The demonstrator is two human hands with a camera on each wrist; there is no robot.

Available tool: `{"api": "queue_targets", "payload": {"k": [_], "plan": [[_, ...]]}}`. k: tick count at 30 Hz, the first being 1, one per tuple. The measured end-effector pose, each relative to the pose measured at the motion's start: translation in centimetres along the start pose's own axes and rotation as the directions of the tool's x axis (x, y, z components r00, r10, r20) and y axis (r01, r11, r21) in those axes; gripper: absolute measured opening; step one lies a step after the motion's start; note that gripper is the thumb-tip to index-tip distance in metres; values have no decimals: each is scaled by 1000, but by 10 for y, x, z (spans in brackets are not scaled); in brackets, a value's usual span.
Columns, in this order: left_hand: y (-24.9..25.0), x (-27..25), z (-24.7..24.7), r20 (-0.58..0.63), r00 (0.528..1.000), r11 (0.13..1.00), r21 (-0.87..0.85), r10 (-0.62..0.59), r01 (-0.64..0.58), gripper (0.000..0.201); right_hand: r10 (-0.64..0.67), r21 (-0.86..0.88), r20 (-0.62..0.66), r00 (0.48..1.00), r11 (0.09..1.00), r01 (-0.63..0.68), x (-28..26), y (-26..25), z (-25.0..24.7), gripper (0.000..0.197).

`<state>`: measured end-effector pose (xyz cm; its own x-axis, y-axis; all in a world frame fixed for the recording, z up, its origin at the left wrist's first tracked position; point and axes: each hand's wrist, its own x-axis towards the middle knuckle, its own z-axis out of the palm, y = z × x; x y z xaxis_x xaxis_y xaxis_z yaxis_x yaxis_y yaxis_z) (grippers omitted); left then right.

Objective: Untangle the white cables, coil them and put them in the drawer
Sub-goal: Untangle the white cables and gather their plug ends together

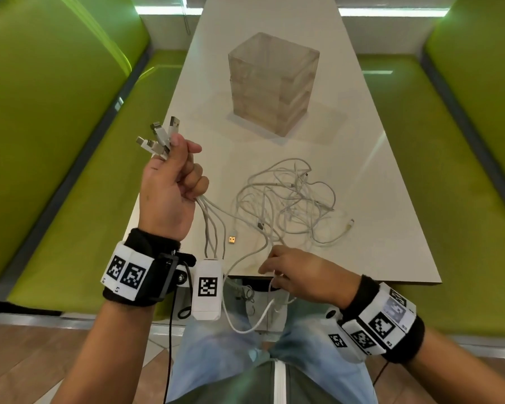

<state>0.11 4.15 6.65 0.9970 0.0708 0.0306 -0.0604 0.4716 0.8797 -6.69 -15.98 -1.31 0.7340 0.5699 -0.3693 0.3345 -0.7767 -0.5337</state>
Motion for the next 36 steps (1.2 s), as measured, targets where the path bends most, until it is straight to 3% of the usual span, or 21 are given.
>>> {"api": "queue_targets", "payload": {"k": [5,10,14,17,18,20,21,22,23,26,28,30,33,35,36], "plan": [[0,1,0,4,1000,1000,-7,3,-3,36,52,-114,-2,999,992,-52,-1,7,14,38],[-2,-1,3,12,1000,1000,-6,-10,10,36,42,170,140,989,983,-65,-7,9,-3,26],[-4,-1,5,23,1000,1000,-8,-21,21,34,89,353,-86,992,934,-53,-2,6,-21,17],[-5,-2,6,52,998,1000,2,-30,30,32,183,467,-254,950,883,-45,7,0,-29,17],[-5,-3,6,64,997,999,2,-38,38,33,185,474,-285,941,880,-30,9,-3,-31,34],[-7,-4,7,92,994,998,-8,-67,68,35,97,484,-294,951,873,60,15,-11,-33,89],[-9,-5,9,107,990,996,-18,-89,91,36,45,501,-284,958,859,108,19,-17,-33,106],[-11,-7,12,123,986,993,-30,-111,116,37,0,516,-281,960,843,152,23,-24,-34,109],[-14,-10,16,139,982,990,-45,-126,133,38,-45,535,-295,954,820,204,30,-27,-31,98],[-16,-13,24,156,982,989,-90,-105,120,33,-166,632,-326,931,694,345,43,-43,-23,17],[-14,-10,24,147,985,988,-113,-88,105,30,-108,736,-366,924,574,359,47,-51,-6,25],[-15,-9,24,138,984,988,-88,-113,126,34,-25,780,-390,921,523,344,52,-55,9,31],[-19,-12,20,115,980,986,10,-165,165,38,-68,725,-313,947,627,284,57,-48,15,29],[-18,-9,13,87,978,981,41,-190,187,37,-139,691,-151,979,693,205,56,-37,3,27],[-16,-5,8,69,978,980,46,-197,194,37,-154,675,-75,985,720,164,56,-30,-6,39]]}}
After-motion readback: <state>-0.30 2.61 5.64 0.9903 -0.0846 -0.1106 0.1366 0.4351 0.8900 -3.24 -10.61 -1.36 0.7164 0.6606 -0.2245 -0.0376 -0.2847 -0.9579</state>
